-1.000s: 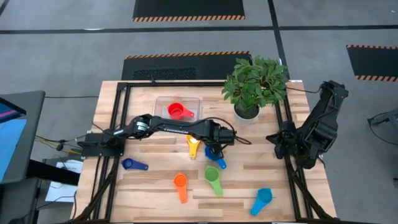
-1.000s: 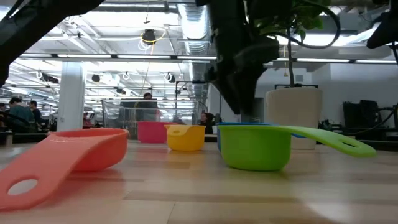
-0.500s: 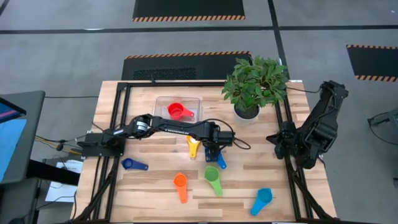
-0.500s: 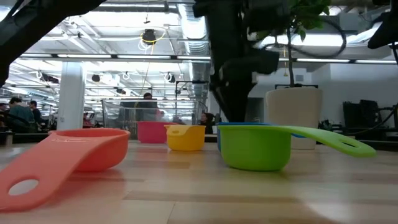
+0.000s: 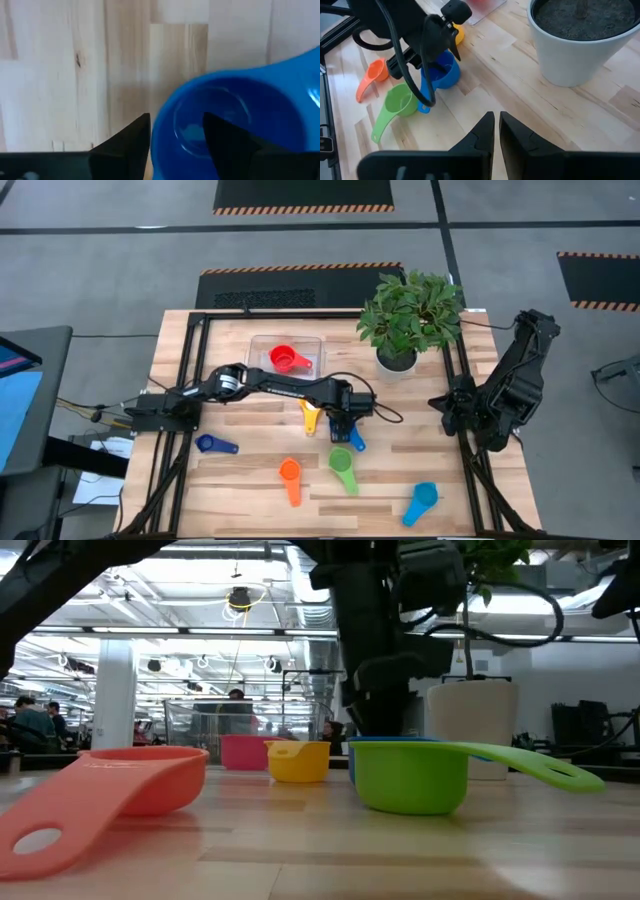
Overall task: Nest measuring cups in basket
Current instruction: Stack the blue measuring cup on top of the red measuring cup in the transparent bin
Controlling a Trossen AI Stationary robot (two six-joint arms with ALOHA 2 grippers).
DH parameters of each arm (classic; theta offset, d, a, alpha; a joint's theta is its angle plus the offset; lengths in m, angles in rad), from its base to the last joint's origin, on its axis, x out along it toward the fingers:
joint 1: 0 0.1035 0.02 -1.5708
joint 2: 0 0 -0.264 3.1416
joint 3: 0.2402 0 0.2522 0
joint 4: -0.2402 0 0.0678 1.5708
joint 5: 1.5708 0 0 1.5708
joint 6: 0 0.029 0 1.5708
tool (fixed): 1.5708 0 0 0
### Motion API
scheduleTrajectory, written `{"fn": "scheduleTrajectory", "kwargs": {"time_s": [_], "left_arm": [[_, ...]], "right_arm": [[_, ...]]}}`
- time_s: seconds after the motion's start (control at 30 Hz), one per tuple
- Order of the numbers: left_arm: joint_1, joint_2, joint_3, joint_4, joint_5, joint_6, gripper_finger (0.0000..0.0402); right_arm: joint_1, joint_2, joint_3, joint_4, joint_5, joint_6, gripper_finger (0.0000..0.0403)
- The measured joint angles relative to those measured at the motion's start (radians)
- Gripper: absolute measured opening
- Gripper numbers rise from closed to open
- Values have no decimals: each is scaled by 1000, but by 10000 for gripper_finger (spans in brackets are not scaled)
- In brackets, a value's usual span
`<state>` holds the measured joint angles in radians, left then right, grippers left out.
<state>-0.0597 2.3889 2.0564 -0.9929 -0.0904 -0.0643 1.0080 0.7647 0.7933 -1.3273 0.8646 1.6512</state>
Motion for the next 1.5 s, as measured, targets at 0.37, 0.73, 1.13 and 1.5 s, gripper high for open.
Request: {"fn": "scheduleTrajectory", "kwargs": {"time_s": [0.37,0.73,1.13,1.5], "left_arm": [[15,-6,-9,17,26,-53,12],[-13,-283,-8,-161,-108,-138,1],[225,-480,-187,-518,-321,-305,0],[434,-479,-401,-248,-258,-180,0]], "right_arm": [[-1,0,0,0,0,-1,54],[-1,0,0,5,0,-1,54],[-3,0,0,30,6,-1,54],[-3,1,0,59,4,-1,54]]}}
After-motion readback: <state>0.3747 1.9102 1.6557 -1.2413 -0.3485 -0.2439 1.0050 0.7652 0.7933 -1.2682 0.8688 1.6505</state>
